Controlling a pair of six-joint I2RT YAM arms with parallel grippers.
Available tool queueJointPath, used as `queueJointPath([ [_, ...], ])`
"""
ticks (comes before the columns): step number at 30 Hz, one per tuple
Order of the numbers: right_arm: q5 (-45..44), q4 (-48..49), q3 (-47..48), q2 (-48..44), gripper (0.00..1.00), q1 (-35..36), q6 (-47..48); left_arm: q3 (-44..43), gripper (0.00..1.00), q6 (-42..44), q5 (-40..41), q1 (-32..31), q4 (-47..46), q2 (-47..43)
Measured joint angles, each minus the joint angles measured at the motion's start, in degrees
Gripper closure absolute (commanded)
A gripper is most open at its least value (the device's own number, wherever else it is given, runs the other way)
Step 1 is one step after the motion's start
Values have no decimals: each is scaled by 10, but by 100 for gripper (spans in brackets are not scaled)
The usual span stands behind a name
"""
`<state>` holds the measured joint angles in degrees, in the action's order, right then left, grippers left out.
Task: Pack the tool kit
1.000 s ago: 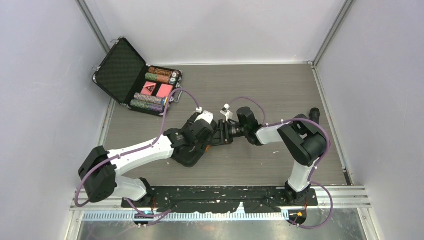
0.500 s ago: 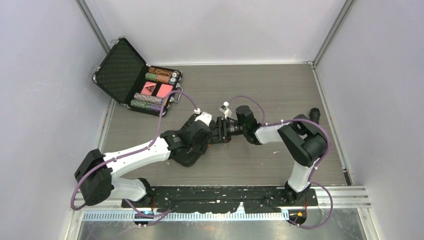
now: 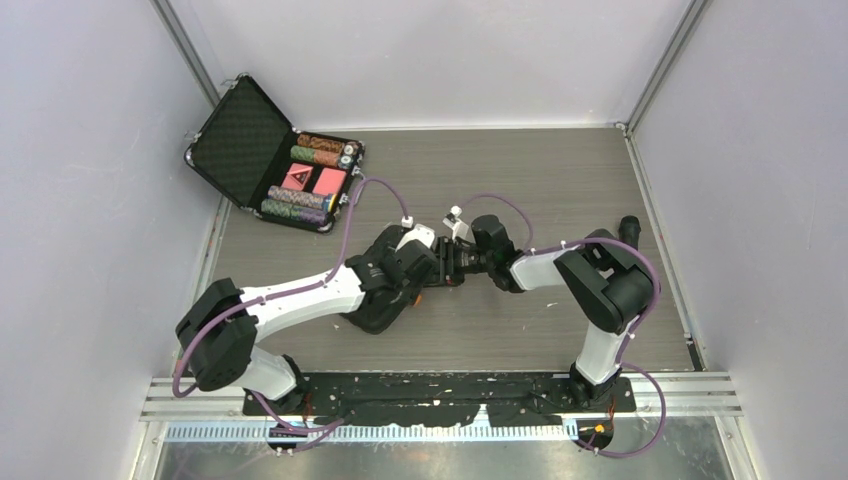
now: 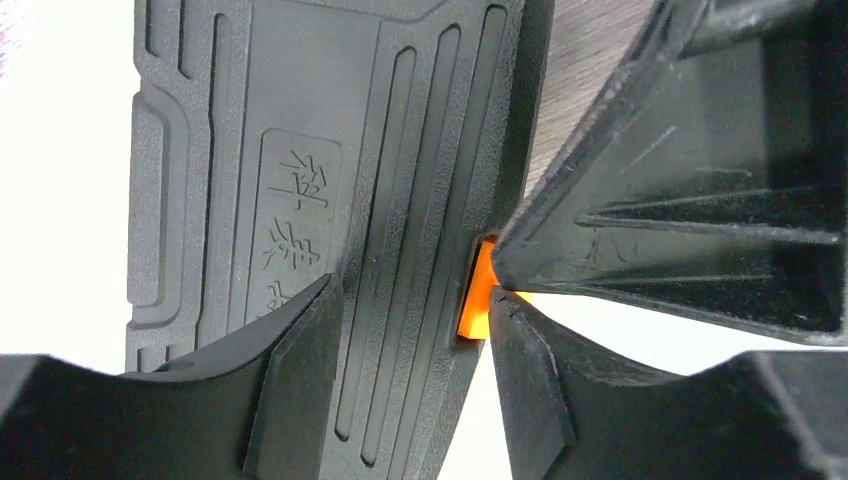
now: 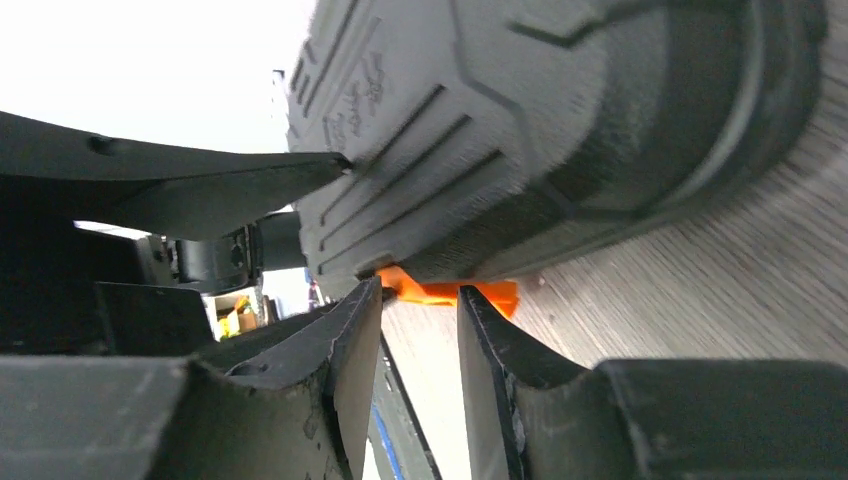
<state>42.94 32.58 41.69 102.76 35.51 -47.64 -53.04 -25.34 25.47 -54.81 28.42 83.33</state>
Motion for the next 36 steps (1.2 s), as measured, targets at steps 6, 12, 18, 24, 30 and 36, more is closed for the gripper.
queueJointPath([
  [6, -47, 9, -58, -13, 61, 1, 3, -2, 47, -5, 4, -1, 1, 2],
  [12, -89, 50, -119, -47, 64, 6, -10, -5, 44, -9, 5, -1, 2, 5],
  [18, -101, 97, -127, -48, 68, 21, -29, -13, 28, -12, -3, -1, 10, 8],
  [24, -111, 122, -127, -48, 71, 34, -40, -17, 17, -12, -18, 3, 31, -24],
  [30, -118, 130, -127, -45, 73, 42, -47, -26, 12, -7, -45, 52, 35, -101],
  [36, -120, 128, -127, -37, 78, 49, -50, -16, 9, 3, -96, 146, 34, -120],
])
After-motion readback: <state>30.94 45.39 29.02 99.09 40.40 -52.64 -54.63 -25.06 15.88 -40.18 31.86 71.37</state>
